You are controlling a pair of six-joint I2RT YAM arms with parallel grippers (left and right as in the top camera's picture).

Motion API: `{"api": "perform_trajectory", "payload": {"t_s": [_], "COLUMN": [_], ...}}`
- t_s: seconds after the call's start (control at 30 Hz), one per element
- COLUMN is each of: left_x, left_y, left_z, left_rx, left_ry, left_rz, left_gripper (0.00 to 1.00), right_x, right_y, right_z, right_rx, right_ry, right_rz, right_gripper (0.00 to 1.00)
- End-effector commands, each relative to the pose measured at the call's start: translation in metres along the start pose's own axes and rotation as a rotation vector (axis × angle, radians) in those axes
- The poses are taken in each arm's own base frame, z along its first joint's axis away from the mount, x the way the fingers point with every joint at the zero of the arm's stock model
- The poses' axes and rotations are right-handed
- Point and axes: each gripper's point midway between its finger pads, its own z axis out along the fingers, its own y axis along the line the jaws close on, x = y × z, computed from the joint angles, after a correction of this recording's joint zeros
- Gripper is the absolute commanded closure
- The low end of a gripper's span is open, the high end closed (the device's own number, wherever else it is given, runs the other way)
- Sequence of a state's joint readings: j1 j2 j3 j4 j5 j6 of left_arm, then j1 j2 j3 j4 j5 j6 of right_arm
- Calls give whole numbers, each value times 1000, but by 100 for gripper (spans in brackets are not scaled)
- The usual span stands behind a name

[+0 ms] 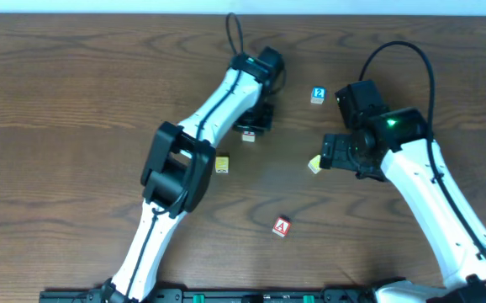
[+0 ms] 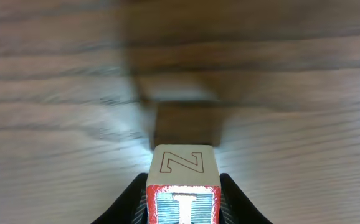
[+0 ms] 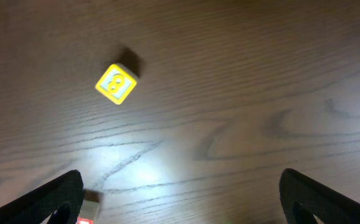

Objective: Spell out Ai2
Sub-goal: 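Carry the 'I' block forward and set it down at center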

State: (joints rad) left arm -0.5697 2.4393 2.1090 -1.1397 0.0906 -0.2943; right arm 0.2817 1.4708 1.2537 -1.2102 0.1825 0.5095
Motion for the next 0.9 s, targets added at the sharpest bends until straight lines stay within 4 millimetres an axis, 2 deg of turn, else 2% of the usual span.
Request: {"api": "perform_trajectory", "payload": {"t_s": [0.0,0.13,0.47,0.87], "left_x": [-1,-9,-14,-4], "left_y": [-8,-4,6,6], "left_z": [6,5,4,5], "left_rx": [-59,-100,-125,-116], "left_ry": [-34,-80,-99,-56], "left_rz": [37,4,-72,-116], "left_gripper": [83,81,85,77], "right_x": [-5,-3,-2,0], "right_y": [-8,-9,-9,-10], "right_z": [-5,-5,-5,-5], "right_rx": [20,24,26,29], "right_ry": [-24,-16,-12,-5], "right_rz": [26,21,17,16], "right_gripper": [1,1,1,1]}}
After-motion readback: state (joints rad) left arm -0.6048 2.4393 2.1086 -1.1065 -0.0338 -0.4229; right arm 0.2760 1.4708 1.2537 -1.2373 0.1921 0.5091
